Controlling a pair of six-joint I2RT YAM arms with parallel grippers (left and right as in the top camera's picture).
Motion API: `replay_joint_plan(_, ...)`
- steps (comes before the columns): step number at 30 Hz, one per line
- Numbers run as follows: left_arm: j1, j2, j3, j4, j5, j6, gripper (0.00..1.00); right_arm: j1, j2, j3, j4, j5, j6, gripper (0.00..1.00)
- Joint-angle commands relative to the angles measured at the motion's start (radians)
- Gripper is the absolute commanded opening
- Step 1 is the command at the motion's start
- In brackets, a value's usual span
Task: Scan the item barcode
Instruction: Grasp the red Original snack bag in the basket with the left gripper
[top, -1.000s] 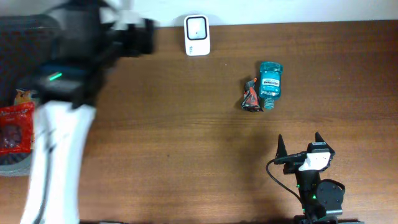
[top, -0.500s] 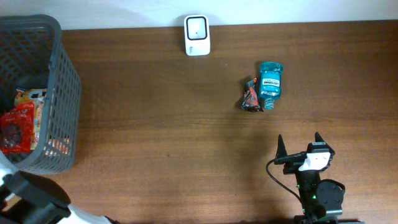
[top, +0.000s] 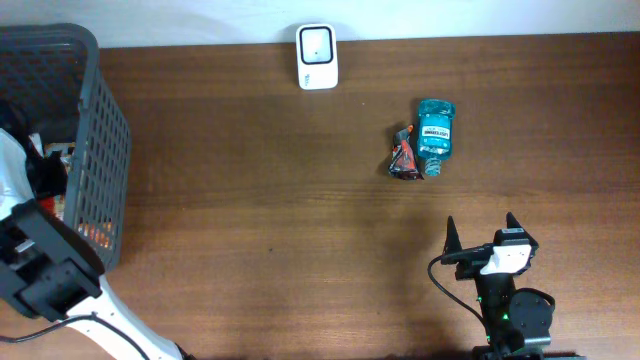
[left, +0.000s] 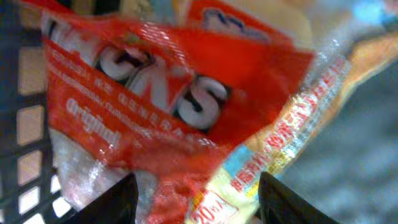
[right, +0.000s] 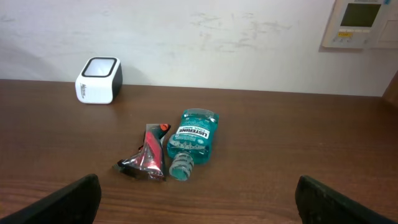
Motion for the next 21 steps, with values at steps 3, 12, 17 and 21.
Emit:
replay_joint_plan(3,-0.006,0.015,0.003,0.111,-0.221,-0.037,0.63,0.006,-0.007,-0.009,-0.003,0.005,0.005,0.99)
replay_joint_plan(12,0.025,0.093,-0.015,0.125,-0.059,-0.036,0.73,0.006,-0.007,-0.009,-0.003,0.005,0.005,0.99)
replay_joint_plan(17,0.025,0.111,-0.015,0.122,-0.06,-0.036,0.38,0.006,-0.007,-0.009,-0.003,0.005,0.005,0.99)
replay_joint_plan(21,0.02,0.058,0.024,0.084,-0.06,-0.065,0.14,0.006,-0.007,-0.009,-0.003,0.005,0.005,0.99)
